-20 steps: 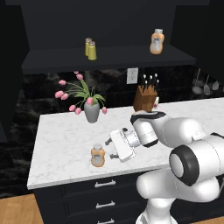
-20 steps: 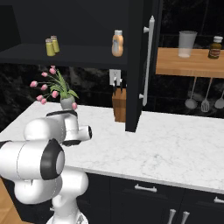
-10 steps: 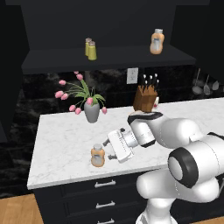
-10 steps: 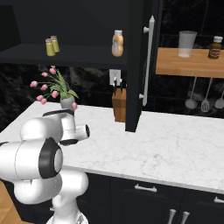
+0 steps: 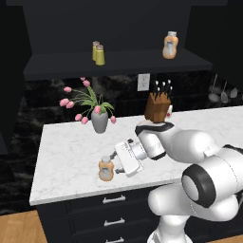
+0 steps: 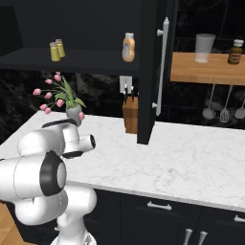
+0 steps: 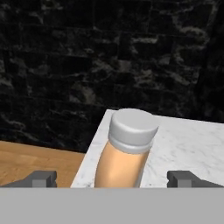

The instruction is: Put the shaker and condiment bottle from the counter next to their counterparts in the cabinet.

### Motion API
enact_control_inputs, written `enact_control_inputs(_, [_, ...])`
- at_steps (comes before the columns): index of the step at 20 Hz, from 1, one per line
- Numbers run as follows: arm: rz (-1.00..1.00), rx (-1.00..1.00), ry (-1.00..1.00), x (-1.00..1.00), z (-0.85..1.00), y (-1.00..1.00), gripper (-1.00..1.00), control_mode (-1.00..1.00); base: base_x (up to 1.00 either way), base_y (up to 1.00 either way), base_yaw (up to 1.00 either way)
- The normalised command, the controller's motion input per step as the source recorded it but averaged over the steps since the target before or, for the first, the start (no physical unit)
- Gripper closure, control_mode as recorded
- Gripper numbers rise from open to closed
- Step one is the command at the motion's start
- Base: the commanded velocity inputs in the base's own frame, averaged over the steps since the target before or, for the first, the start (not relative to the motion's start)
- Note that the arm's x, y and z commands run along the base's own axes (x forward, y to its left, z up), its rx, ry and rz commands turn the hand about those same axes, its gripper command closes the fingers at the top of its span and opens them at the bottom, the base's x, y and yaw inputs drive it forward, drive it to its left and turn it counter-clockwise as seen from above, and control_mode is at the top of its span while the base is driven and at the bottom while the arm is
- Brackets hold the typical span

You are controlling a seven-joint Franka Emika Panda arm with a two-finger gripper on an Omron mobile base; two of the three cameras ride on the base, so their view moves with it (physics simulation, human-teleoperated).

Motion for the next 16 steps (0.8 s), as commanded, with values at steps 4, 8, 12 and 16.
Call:
enact_control_inputs(4, [0.0, -0.04, 0.0, -0.06, 0.0, 0.08, -1.0, -1.0, 0.0, 0.0, 0.0])
enact_control_inputs(8, [-0.02, -0.04, 0.0, 0.0, 0.0, 0.14, -1.0, -1.0, 0.0, 0.0, 0.0])
enact_control_inputs(12, [-0.03, -0.05, 0.0, 0.0, 0.0, 0.14, -1.0, -1.0, 0.0, 0.0, 0.0])
enact_control_inputs(16, [-0.03, -0.04, 0.0, 0.01, -0.04, 0.19, -1.0, -1.0, 0.0, 0.0, 0.0])
